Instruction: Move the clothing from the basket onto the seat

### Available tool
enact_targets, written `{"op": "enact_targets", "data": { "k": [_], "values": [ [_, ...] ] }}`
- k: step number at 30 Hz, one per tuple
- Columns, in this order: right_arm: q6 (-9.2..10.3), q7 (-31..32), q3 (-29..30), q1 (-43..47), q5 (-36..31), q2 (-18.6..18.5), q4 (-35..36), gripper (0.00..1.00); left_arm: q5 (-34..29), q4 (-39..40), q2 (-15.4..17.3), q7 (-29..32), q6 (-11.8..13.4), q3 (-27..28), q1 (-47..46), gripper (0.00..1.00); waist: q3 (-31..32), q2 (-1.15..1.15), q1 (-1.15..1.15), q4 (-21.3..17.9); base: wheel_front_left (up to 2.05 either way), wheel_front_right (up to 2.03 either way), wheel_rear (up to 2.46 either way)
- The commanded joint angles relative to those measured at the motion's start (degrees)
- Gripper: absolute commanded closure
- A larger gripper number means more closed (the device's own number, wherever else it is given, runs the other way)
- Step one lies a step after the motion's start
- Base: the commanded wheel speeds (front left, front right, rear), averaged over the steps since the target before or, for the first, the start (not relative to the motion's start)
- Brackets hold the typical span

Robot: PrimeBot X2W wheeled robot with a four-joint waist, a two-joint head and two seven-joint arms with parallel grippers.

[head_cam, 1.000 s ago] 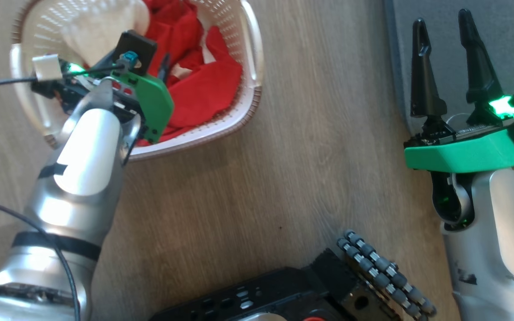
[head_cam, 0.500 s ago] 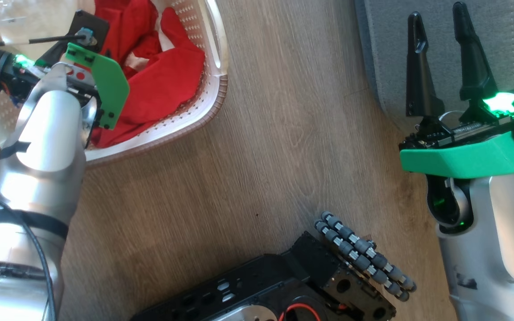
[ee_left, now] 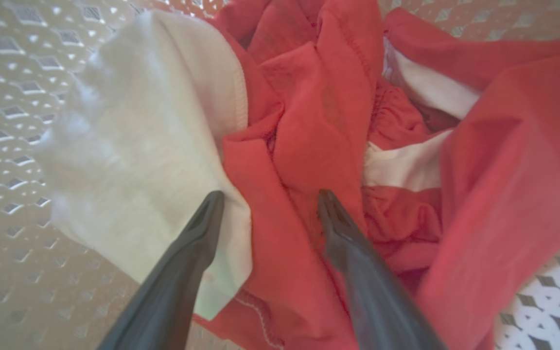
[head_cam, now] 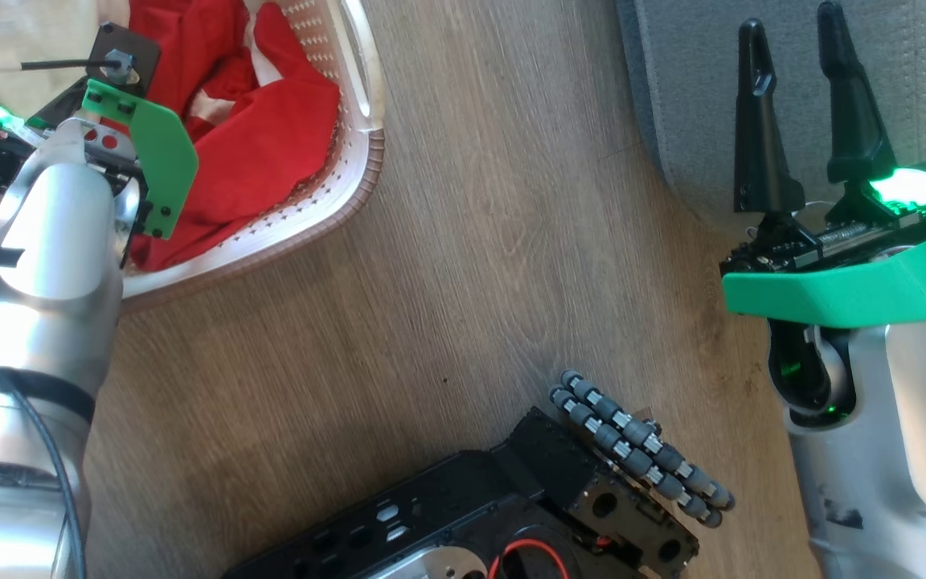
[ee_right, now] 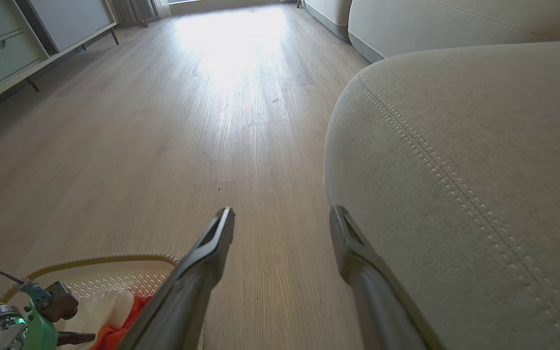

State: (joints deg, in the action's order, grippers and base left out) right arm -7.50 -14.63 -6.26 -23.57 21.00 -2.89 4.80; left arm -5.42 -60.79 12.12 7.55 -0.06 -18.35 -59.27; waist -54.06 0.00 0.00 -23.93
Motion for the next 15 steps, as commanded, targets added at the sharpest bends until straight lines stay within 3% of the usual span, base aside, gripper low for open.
{"op": "enact_targets", "data": {
  "k": [1,4,5,6,7,8,15],
  "values": [
    [0.01,-0.37,-0.68,3.39,0.58,0.01,1.87,0.00,0.37,0.36,1.27,-0.41,-0.08,0.56,-0.64,0.00,-0.22,0.00,0.00,-0.22,0.00,0.00,0.00],
    [0.01,-0.37,-0.36,3.59,0.89,0.01,1.93,0.00,0.69,-0.46,1.14,-0.91,-0.09,0.35,-0.95,0.00,-0.28,0.00,0.00,-0.33,0.00,0.00,0.00],
    [0.01,-0.37,-0.31,3.64,0.92,0.01,1.92,0.00,0.67,-0.74,1.13,-1.07,-0.11,0.16,-1.05,0.15,-0.28,0.00,0.00,-0.34,0.00,0.00,0.00],
    [0.01,-0.37,-0.29,3.68,0.95,0.01,1.89,0.00,0.64,-0.98,1.14,-1.32,-0.26,-0.07,-1.17,0.50,-0.26,0.00,0.00,-0.36,0.00,0.00,0.00],
    [0.01,-0.37,-0.34,3.69,0.99,0.01,1.87,0.00,0.52,-1.21,1.22,-1.66,-0.41,-0.38,-1.29,0.65,-0.21,0.00,0.00,-0.38,0.00,0.00,0.00],
    [0.01,-0.37,-0.38,3.67,1.02,0.01,1.84,0.00,0.47,-1.53,1.26,-1.85,-0.54,-0.62,-1.37,1.00,-0.13,0.00,0.00,-0.39,0.00,0.00,0.00],
    [0.01,-0.37,0.36,3.78,0.66,0.02,1.68,0.00,2.23,-3.04,0.58,-4.22,-1.44,-0.44,-1.71,1.00,1.16,0.00,0.00,0.50,0.00,0.00,0.00]
  ]
}}
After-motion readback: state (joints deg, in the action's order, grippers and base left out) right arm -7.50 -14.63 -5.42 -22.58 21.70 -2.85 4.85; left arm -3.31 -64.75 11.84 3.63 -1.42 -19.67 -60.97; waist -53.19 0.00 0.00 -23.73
